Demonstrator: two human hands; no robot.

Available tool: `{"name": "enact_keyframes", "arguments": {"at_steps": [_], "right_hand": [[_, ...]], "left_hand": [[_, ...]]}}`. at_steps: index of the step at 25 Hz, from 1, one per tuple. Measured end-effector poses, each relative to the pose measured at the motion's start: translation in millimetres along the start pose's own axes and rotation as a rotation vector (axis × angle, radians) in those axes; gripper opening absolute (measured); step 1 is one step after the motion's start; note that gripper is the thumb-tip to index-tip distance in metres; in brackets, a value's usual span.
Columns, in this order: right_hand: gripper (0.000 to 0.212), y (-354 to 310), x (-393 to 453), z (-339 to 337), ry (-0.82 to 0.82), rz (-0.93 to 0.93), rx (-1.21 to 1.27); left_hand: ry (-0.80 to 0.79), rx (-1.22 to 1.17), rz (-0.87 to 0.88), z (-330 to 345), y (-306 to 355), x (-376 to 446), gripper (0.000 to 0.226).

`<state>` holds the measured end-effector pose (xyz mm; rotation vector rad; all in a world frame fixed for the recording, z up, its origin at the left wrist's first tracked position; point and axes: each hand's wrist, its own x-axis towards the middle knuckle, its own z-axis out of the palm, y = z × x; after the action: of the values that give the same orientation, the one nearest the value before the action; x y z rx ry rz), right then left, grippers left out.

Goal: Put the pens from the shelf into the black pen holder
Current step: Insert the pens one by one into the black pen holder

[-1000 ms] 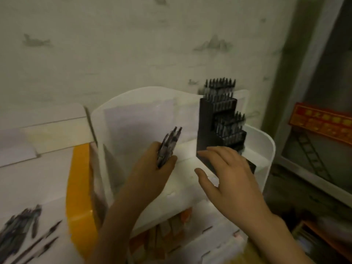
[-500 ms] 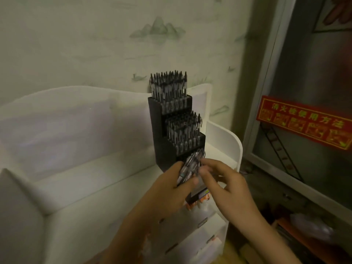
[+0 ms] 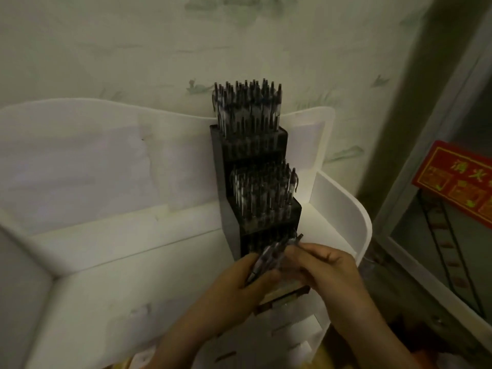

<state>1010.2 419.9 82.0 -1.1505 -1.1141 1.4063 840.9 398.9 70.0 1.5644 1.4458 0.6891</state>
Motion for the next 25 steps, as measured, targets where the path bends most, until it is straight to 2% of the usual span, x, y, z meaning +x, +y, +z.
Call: {"name": "enact_keyframes", "arguments": {"at_steps": [1, 2, 5, 8, 11, 15, 18, 22, 25], "right_hand": [[0.031, -1.6, 6.2, -4.3, 0.018, 0.000, 0.066], [0.030, -2.5, 13.8, -10.7, 0.073, -0.003, 0.110], [0.008, -8.3, 27.7, -23.6, 0.177, -0.059, 0.108], [0.008, 7.7, 35.1, -23.6, 0.132, -0.245, -0.246], [0.010, 37.2, 44.9, -15.3, 0.047, -0.523, -0.562], [0.018, 59.4, 63.5, -8.9, -0.001, -0.667, -0.687], [0.020, 67.0, 72.5, -5.0, -0.040, -0.681, -0.728], [0.008, 82.0, 85.6, -1.0, -0.096, -0.557, -0.737], [0.015, 89.9, 88.0, 3.7, -0.098, -0.491, -0.745]], "left_hand": [[0.044, -0.030, -0.023, -0.5, -0.5, 1.3, 0.016], [0.093, -0.057, -0.051, -2.0, -1.5, 0.9, 0.017], [0.205, -0.030, -0.089, -9.0, -8.6, -2.5, 0.016], [0.259, 0.048, -0.162, -13.8, -13.3, -4.1, 0.013], [0.287, -0.064, -0.228, -14.1, -9.9, -4.0, 0.014], [0.307, -0.182, -0.236, -16.0, -8.9, -5.0, 0.014], [0.298, -0.225, -0.248, -16.3, -9.3, -3.4, 0.013], [0.298, -0.298, -0.231, -17.6, -5.6, -1.7, 0.016], [0.281, -0.348, -0.209, -18.0, -2.2, -0.6, 0.019]]}}
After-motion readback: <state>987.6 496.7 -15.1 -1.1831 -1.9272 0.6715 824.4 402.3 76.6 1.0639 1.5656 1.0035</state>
